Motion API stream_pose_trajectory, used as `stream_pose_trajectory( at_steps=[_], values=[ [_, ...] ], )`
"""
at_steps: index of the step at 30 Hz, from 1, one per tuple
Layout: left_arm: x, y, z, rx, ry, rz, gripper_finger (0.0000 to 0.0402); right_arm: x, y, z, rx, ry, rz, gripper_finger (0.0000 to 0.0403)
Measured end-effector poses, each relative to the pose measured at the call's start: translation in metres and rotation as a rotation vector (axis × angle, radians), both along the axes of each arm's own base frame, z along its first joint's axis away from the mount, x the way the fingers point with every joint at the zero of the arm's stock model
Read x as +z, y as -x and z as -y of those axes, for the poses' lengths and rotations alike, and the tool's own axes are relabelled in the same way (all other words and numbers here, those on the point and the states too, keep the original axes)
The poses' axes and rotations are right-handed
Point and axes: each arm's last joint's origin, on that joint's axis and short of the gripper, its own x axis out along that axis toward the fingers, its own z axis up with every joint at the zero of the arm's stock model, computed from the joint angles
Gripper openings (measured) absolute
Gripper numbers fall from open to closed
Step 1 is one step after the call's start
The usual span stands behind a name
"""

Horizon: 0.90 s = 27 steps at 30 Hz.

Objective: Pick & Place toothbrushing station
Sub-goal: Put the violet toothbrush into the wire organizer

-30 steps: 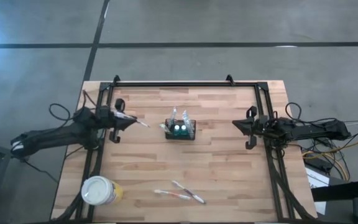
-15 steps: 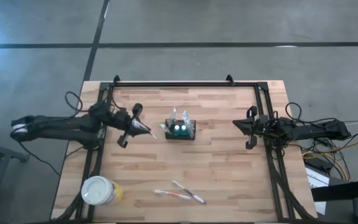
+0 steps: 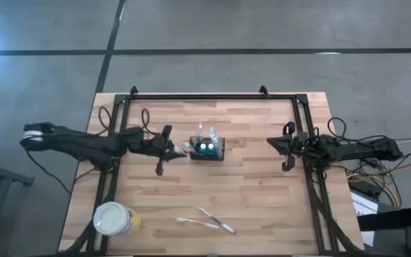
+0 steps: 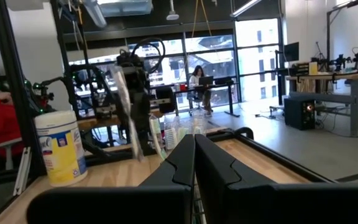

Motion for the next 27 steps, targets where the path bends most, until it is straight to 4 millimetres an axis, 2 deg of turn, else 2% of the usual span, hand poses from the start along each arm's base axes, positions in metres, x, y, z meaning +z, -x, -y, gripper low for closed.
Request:
stream_pose_trajectory(
  at_steps=[11, 27],
  values=[
    [-0.002, -0.018, -0.008, 0.156, -0.158, -0.030, 0.0025, 0.000, 0.000, 0.001, -0.028, 0.002, -0.004, 0.0008],
    [-0.027, -0.042, -0.018, 0.185, -0.152, -0.118, 0.0024, -0.001, 0.000, 0.001, -0.026, 0.000, -0.012, 0.0009]
  ],
)
